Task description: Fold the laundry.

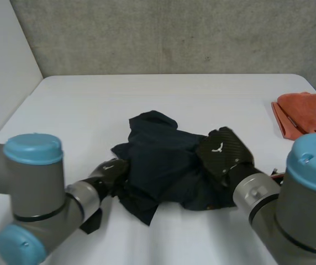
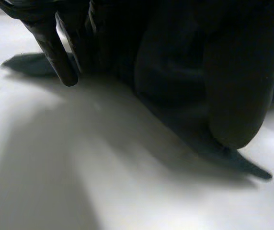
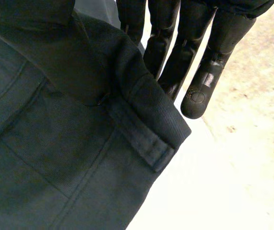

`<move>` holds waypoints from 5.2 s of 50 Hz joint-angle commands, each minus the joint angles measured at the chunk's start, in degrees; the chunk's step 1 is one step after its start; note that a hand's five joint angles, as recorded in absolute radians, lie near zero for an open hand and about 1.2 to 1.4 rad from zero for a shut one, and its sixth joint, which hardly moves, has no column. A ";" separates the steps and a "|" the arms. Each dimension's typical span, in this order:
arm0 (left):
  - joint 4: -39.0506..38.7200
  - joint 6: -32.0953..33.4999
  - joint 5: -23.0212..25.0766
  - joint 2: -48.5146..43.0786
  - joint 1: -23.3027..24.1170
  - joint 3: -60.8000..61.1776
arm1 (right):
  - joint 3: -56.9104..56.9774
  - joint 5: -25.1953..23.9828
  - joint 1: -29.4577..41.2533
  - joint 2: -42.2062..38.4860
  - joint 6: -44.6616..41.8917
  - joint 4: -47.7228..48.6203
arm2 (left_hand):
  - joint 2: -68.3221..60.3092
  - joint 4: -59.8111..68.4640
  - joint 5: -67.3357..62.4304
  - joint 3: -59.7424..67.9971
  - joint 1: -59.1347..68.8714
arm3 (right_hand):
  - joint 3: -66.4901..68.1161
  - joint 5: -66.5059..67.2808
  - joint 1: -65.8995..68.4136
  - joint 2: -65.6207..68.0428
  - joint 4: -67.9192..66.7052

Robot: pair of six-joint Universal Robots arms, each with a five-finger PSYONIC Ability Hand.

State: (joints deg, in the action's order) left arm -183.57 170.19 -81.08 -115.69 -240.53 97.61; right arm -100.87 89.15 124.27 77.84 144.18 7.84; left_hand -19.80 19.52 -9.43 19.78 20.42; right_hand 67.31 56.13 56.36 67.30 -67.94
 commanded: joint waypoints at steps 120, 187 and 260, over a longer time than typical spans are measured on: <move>-1.00 33.80 -9.53 7.69 -6.62 11.12 | 12.63 -9.17 -10.63 -14.83 19.47 -7.93 | 1.16 -0.87 0.78 -1.13 -1.77 | 12.69 13.87 23.64 12.70 -12.06; 14.78 34.51 -6.54 17.31 -3.63 -5.15 | 17.97 -9.44 -10.80 -2.81 -0.91 -19.42 | -60.20 60.48 -60.57 60.22 59.58 | 12.69 13.87 23.64 12.70 -12.06; 13.67 15.26 -3.20 20.86 -4.07 -22.37 | -2.76 -6.81 -1.05 -15.34 45.22 12.89 | -60.20 60.48 -60.57 60.22 59.58 | -42.59 -41.41 -31.64 -42.59 43.23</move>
State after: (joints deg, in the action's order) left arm -169.87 186.32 -84.22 -94.90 -244.79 75.93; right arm -105.67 80.87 122.54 66.80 189.07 18.40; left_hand -68.55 68.66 -56.04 68.29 64.08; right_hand 19.88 10.88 17.75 21.41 -19.84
